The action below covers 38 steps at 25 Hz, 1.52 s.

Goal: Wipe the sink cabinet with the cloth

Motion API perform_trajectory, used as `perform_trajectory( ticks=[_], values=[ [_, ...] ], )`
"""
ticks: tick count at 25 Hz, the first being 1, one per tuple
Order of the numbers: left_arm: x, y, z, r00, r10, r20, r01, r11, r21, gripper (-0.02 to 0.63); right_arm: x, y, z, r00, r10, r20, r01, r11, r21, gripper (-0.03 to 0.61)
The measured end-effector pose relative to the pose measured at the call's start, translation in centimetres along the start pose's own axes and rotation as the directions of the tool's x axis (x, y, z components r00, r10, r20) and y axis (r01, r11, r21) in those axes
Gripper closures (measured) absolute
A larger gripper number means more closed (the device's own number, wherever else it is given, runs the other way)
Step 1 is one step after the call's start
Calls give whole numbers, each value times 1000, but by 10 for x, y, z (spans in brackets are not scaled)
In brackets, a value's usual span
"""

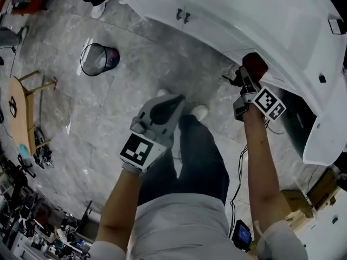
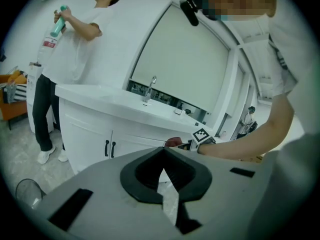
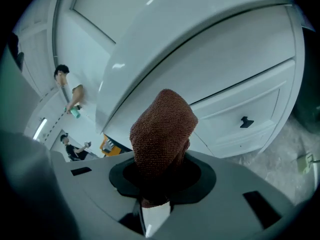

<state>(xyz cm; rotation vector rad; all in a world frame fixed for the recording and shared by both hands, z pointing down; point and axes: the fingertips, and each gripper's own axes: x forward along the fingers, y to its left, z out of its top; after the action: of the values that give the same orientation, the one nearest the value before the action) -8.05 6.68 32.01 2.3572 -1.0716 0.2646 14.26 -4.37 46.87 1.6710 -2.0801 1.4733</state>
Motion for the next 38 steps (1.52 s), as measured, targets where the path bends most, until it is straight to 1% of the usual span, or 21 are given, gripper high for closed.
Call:
perform_trajectory(
  ticks=[4, 8, 13, 16, 20, 26, 31, 38],
  values=[
    [6, 14, -14, 1000, 19, -3, -19, 1000, -22, 603, 22, -17, 1, 1000, -14, 0, 14, 999, 33, 468],
    [13, 17, -25, 1000, 8, -26, -8, 1000, -19, 603, 40, -27, 6, 1000, -26, -6, 26, 999, 31, 468],
    [21, 24, -32, 999, -1, -40, -1, 999, -37, 603, 58, -40, 23, 999, -47, 13, 46, 997, 66, 468],
    [24, 28, -32, 999, -7, -37, 6, 999, -34, 603, 64, -45, 25, 999, -51, 7, 50, 995, 83, 468],
    [30, 29, -34, 999, -29, -18, 29, 999, -16, 603, 67, -50, 25, 1000, -29, 8, 28, 991, 131, 468],
    [49, 37, -49, 998, -55, -17, 55, 998, -20, 603, 77, -57, 25, 999, 44, 6, -44, 979, 197, 469],
    [65, 44, -60, 998, -65, -4, 65, 998, -16, 603, 91, -71, 11, 998, 59, -27, -52, 981, 188, 471],
    [94, 53, -77, 996, -91, 15, 91, 996, 1, 603, 120, -103, -15, 998, 64, -13, -60, 976, 209, 471]
  ],
)
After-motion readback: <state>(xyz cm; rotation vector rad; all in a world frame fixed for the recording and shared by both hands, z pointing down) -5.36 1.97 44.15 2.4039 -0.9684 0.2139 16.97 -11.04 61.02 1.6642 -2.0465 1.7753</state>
